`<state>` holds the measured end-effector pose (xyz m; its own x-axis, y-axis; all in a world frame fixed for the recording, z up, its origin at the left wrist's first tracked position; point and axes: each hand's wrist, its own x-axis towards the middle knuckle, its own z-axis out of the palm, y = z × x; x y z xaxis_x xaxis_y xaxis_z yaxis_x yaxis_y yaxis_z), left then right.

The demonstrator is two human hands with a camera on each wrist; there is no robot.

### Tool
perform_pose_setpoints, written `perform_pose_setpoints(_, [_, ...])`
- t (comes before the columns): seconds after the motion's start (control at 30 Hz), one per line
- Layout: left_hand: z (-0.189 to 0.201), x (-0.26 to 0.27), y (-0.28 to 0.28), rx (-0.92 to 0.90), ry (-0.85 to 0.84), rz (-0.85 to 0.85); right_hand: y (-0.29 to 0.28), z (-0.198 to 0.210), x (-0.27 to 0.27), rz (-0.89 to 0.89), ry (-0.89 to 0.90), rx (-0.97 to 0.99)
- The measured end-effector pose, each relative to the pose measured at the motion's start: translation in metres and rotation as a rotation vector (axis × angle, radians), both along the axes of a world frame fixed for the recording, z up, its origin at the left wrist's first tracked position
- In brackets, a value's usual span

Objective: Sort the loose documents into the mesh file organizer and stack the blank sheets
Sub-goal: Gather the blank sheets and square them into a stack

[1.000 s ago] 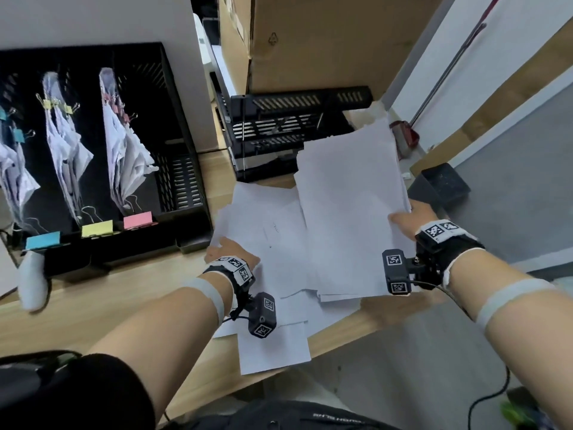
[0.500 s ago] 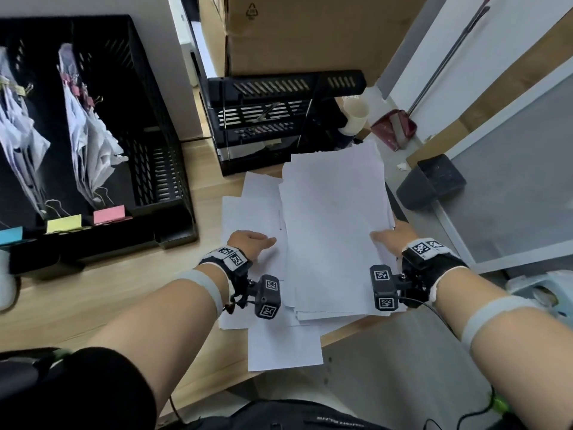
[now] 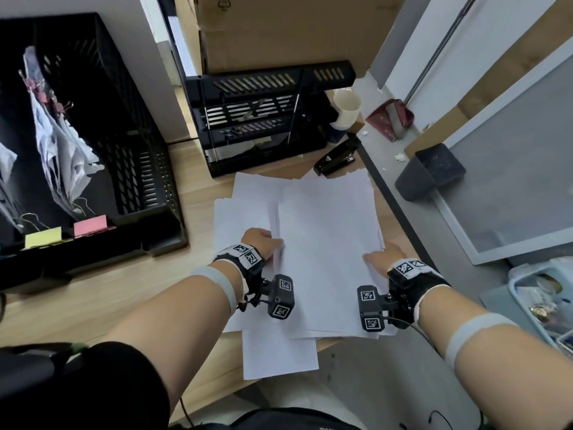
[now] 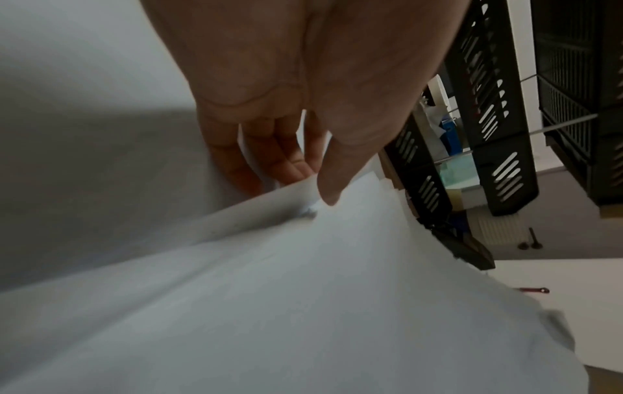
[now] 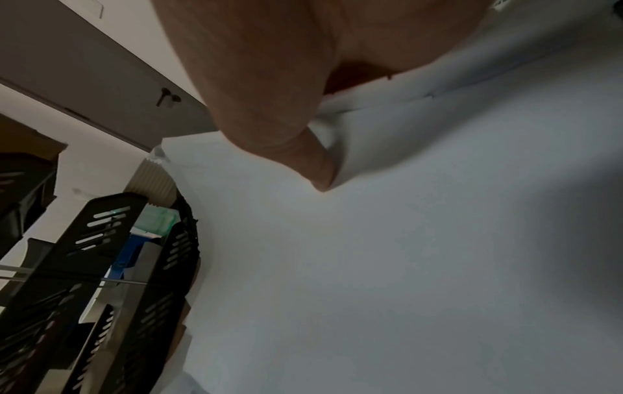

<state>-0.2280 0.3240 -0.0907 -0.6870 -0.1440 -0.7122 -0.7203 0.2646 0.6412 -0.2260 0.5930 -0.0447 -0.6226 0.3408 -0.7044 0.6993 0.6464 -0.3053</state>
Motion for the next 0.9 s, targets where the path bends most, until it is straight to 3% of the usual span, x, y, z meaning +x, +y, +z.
perform_pose_setpoints(0.17, [-0.008,0.003,-0.010,0.044,0.078,0.013,0.010,0.007,-0.005,-0.051,0.063,-0.051])
perform_pose_setpoints(0.3, [-0.029,0.003,-0.058,0.152,0.186,0.316,0.013,0.023,-0.013,-0.167,0.183,-0.134])
perform_pose_setpoints(0.4, [0.006,0.025,-0.083,0.108,0.126,0.396,0.006,0.029,-0.019,-0.167,0.206,-0.132])
perform_pose_setpoints(0.5, [-0.017,0.053,-0.110,0.100,-0.193,0.327,-0.016,0.028,-0.018,-0.162,0.142,-0.119])
perform_pose_setpoints(0.57, [-0.041,0.070,-0.122,0.144,-0.313,0.288,-0.030,0.024,-0.012,-0.130,0.076,-0.110])
perform_pose_setpoints(0.7, [0.022,0.105,-0.100,0.254,-0.493,0.073,-0.049,0.001,0.000,-0.066,0.045,-0.099])
perform_pose_setpoints(0.8, [0.024,0.114,-0.102,0.290,-0.591,-0.105,-0.062,-0.003,0.014,0.035,-0.085,-0.035])
perform_pose_setpoints(0.9, [0.028,0.106,-0.116,0.205,-0.612,-0.240,-0.068,-0.006,0.028,0.111,-0.133,-0.019])
